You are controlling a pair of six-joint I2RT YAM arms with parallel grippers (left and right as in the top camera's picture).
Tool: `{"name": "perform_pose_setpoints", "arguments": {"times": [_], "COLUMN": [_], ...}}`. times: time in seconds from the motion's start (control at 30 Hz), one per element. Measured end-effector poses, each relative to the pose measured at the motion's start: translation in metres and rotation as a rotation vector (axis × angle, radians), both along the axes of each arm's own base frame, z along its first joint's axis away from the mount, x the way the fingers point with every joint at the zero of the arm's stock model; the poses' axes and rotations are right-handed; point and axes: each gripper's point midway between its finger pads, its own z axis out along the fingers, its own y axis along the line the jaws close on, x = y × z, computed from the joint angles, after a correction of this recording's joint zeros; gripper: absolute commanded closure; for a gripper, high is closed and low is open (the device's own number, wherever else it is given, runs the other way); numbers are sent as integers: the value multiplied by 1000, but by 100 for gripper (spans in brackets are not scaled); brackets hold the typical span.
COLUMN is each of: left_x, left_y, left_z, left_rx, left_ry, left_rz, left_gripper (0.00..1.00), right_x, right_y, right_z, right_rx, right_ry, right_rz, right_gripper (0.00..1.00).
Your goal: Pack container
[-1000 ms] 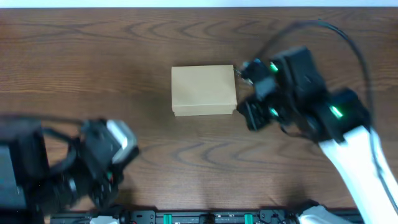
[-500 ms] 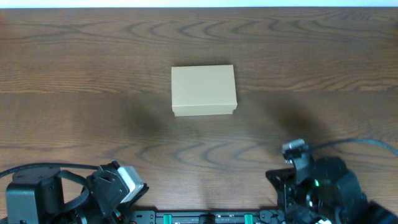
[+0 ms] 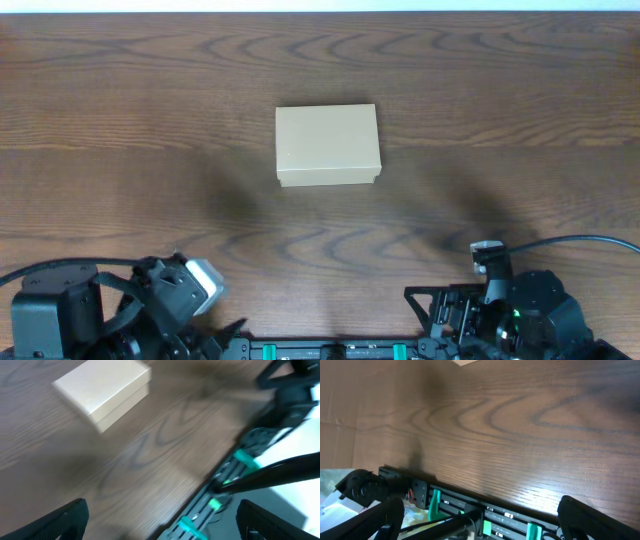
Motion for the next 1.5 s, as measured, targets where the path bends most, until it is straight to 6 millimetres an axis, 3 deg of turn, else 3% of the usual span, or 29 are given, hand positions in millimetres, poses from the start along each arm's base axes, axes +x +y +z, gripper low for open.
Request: {"name": "perform_pose_setpoints", "arguments": {"times": [0.27, 0.6, 0.73, 0.8, 1.0, 1.13, 1.3, 1.5], "left_x": [8, 7, 34, 45, 78, 93, 108, 122], "left_y": [23, 33, 39, 47, 76, 91, 99, 103], "left_z": [-10, -8, 19, 20, -21, -66, -115, -155], "left_rx": [128, 166, 113, 81, -26, -109, -191, -257], "left_ry": [-8, -71, -294, -343, -346, -330, -328, -340], "left_rz": [88, 131, 245, 346, 655, 810, 908, 959], "left_gripper": [5, 5, 5, 5, 5, 5, 5, 5], "right_x": [0, 0, 0, 0, 0, 0, 0, -1], "right_y": [0, 0, 0, 0, 0, 0, 0, 0], "right_z": [0, 0, -1, -1, -2, -3, -3, -2], "right_rx": [6, 6, 5, 4, 3, 2, 2, 3], "right_ry": [8, 8, 10, 11, 14, 15, 15, 16], "right_rz": [-10, -10, -10, -10, -10, -10, -9, -8], "right_gripper": [1, 1, 1, 1, 1, 1, 1, 1]}}
